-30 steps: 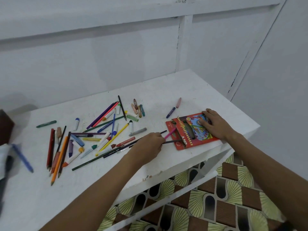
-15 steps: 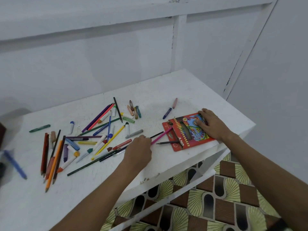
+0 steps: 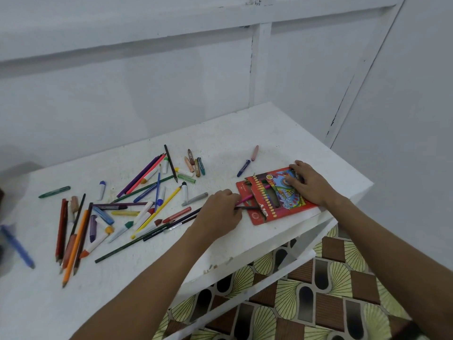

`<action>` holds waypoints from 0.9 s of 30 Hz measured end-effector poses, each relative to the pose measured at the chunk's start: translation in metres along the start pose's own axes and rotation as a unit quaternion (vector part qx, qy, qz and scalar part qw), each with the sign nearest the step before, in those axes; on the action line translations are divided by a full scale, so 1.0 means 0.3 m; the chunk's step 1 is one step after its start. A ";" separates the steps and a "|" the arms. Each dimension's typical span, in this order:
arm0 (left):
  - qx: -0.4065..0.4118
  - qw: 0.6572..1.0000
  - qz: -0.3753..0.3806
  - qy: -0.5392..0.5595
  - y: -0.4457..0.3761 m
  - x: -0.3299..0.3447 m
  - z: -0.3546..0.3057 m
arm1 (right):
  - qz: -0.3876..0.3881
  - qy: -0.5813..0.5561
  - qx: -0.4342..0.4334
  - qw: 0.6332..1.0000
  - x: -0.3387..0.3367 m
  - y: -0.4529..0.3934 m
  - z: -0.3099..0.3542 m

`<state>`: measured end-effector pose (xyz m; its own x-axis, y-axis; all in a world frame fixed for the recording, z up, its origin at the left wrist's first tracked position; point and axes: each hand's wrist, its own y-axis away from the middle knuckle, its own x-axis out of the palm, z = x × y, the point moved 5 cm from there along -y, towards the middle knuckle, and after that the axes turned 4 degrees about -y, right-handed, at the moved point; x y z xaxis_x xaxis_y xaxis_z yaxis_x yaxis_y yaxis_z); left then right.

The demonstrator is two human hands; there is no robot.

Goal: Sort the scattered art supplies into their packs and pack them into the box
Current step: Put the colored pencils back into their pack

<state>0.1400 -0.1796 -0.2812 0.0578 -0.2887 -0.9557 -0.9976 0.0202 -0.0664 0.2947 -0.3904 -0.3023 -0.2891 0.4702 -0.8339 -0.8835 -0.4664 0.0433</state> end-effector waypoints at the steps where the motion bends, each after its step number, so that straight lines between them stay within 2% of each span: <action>1: -0.002 1.000 -0.001 0.009 -0.014 -0.002 -0.011 | -0.002 -0.009 0.001 1.000 -0.001 0.001 0.000; 4: -0.007 0.999 -0.008 0.052 -0.063 -0.018 -0.047 | -0.002 -0.020 0.000 1.000 0.000 0.006 0.004; 9: -0.089 0.992 -0.043 0.074 -0.116 -0.002 -0.048 | -0.014 -0.016 -0.007 1.000 -0.004 0.011 0.010; 17: -0.096 0.994 -0.035 -0.023 -0.072 0.014 -0.021 | -0.022 0.001 -0.011 1.000 0.002 0.009 0.006; 24: -0.132 0.989 -0.036 0.058 -0.079 -0.002 0.027 | -0.007 -0.030 0.000 1.000 -0.009 0.005 0.008; 27: -0.124 0.990 -0.011 0.063 -0.098 0.013 0.026 | -0.006 -0.046 -0.003 0.999 -0.010 0.008 0.013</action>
<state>0.1699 -0.1738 -0.2853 0.0909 -0.4043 -0.9101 -0.9759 -0.2182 -0.0005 0.2920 -0.3902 -0.2975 -0.3104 0.5423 -0.7807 -0.8855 -0.4637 0.0300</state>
